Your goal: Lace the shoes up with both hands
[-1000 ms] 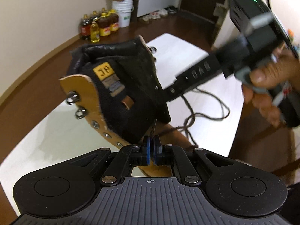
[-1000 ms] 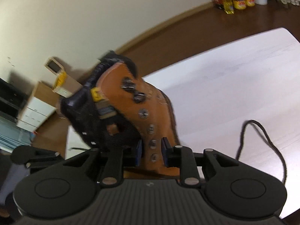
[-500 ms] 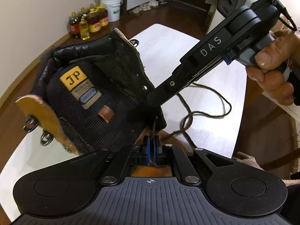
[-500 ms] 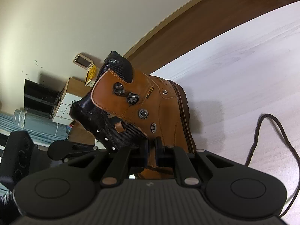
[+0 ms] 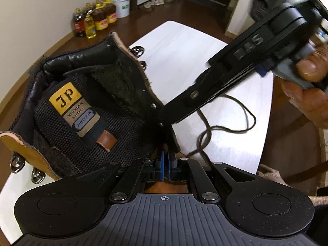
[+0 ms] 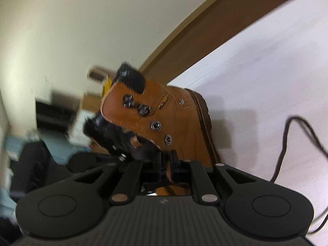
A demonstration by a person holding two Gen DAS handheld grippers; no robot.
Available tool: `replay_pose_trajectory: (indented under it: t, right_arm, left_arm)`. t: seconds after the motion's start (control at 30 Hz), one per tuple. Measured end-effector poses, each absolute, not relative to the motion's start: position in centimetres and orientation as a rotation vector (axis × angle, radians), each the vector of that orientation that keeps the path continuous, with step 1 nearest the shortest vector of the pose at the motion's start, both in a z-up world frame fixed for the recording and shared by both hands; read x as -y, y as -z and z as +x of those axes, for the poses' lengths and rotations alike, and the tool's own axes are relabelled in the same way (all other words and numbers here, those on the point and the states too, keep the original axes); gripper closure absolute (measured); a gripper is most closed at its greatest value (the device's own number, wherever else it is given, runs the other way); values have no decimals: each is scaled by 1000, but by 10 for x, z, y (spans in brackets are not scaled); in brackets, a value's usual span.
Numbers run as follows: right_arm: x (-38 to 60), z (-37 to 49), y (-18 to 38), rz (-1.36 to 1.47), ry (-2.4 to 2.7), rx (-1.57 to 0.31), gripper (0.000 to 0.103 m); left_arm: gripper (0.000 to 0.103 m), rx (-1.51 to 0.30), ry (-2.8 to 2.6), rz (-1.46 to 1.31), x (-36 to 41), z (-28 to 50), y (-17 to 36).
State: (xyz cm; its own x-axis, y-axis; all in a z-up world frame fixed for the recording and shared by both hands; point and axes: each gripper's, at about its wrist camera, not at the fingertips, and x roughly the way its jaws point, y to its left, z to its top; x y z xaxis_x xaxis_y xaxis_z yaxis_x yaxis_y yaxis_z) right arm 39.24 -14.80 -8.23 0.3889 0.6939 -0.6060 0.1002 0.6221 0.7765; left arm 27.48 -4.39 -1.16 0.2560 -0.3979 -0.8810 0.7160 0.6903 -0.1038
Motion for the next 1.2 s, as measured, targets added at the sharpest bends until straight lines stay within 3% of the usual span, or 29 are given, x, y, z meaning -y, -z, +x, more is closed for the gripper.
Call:
replay_pose_trajectory:
  t: [0.17,0.43,0.5,0.6,0.77,0.83,1.03,1.2]
  right_arm:
    - [174,361,118,1171,-271,-1131,84]
    - [161,348,154,1393,-262,-1092,85]
    - [159,348,160,1432,-268,-1076,87]
    - [159,345,163,1465,-286,-1054,100]
    - [181,344,148,1412,-235,-1008,101]
    - [196,343,137,1373,-196,-979,101]
    - [288,331,85,1155,71,-829,101]
    - [352,308,-4,785,395,-571,101]
  left_arm:
    - [99,-1092,769,331,42,278,11]
    - [99,-1102,785,352,43,281,10]
    - [99,-1103,783,361,44,281,10]
    - [99,-1101,782,361,45,279,10]
    - [96,-1124,753,322,43,278,7]
    - [86,-1134,742,312,36,273,2]
    - [85,-1148,681,303,3,253,-13]
    - [86,-1123,662,323,-2,244,-24]
